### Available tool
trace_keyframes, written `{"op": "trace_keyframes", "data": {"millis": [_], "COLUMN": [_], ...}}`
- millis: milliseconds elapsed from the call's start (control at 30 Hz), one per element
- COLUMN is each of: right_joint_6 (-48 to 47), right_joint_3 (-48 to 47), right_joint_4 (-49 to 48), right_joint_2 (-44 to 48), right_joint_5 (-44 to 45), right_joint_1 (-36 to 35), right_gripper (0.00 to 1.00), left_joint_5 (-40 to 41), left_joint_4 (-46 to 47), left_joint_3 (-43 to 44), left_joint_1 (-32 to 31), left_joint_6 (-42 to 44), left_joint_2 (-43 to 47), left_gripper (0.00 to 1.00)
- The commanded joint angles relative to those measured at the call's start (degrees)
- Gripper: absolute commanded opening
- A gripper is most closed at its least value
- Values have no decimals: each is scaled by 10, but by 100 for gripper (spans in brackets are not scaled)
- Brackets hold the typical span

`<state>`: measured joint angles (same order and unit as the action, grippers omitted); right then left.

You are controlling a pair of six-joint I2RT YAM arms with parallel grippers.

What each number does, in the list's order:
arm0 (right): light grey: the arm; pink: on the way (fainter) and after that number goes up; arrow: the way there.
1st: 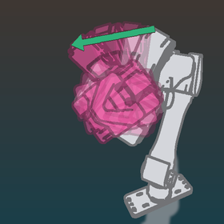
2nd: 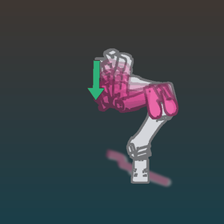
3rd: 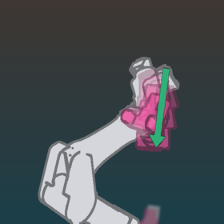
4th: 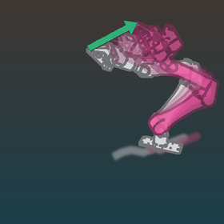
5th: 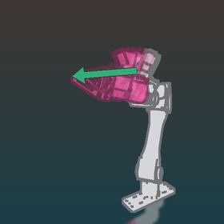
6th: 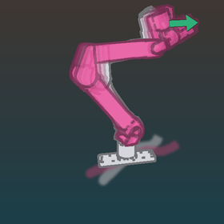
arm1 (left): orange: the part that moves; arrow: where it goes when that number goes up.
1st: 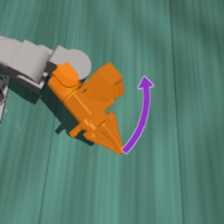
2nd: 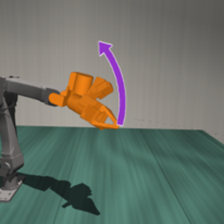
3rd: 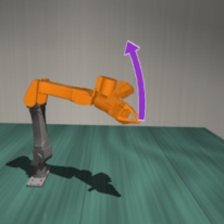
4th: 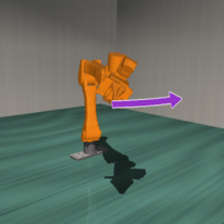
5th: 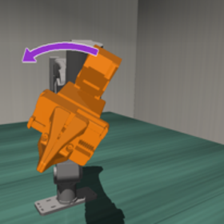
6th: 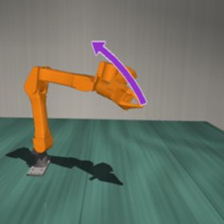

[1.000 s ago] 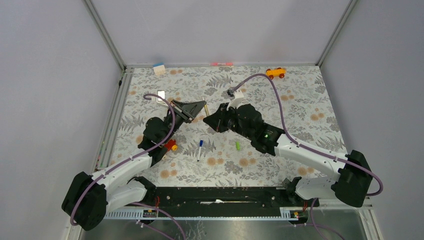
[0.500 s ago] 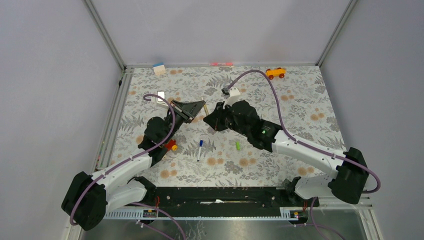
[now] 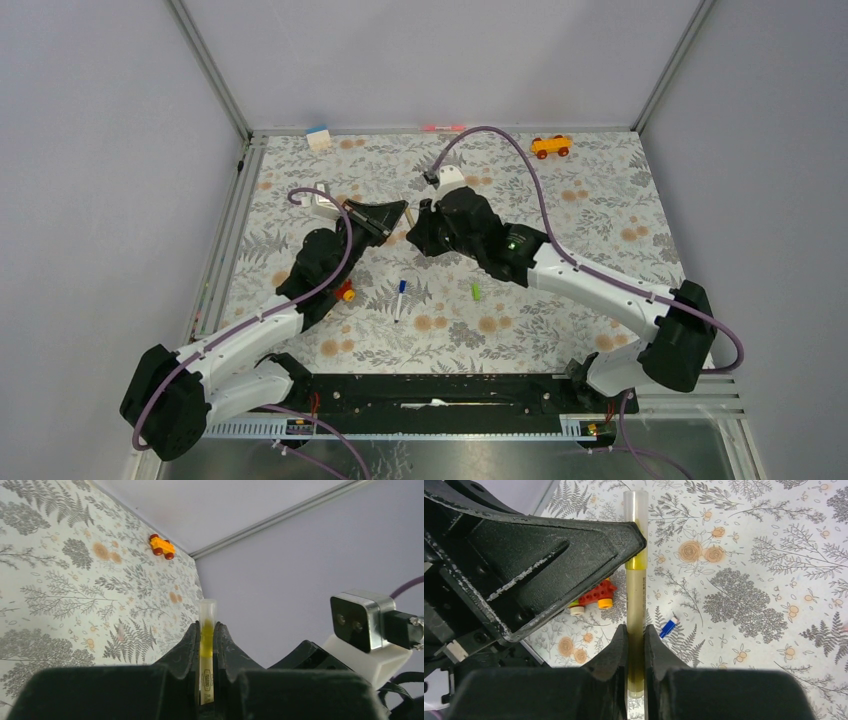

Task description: Insert the pens into the pen caps

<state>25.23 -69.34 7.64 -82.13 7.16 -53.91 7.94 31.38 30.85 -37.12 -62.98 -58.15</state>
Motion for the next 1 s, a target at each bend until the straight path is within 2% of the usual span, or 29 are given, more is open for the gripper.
{"op": "trace_keyframes", "data": {"millis": [0, 233, 400, 500, 633, 767, 867, 967], "right_joint_6": [-30, -35, -40, -14, 70, 140, 214, 240], "right_joint_3": [-92, -152, -142, -104, -32, 7, 25, 25], "right_joint_4": [-55, -13, -45, -115, -235, -348, -446, -473], "right_joint_2": [-31, -72, -63, -37, 2, 10, -1, -4], "right_joint_5": [98, 97, 60, -36, -219, -359, -441, -474], "right_joint_1": [16, 16, 22, 56, 131, 184, 215, 222], "right_gripper": [0, 0, 0, 0, 0, 0, 0, 0], "left_joint_5": [-87, -61, -58, -67, -94, -134, -154, -155], "left_joint_4": [-90, -133, -130, -116, -71, -19, 7, 7], "left_joint_3": [26, 50, 46, 32, -2, -24, -36, -40], "left_joint_1": [-64, -88, -93, -93, -93, -93, -93, -93], "left_joint_6": [6, 7, 12, 23, 23, 23, 23, 27], "left_joint_2": [-3, -20, -16, -2, 26, 33, 31, 36], "left_gripper": [0, 0, 0, 0, 0, 0, 0, 0]}}
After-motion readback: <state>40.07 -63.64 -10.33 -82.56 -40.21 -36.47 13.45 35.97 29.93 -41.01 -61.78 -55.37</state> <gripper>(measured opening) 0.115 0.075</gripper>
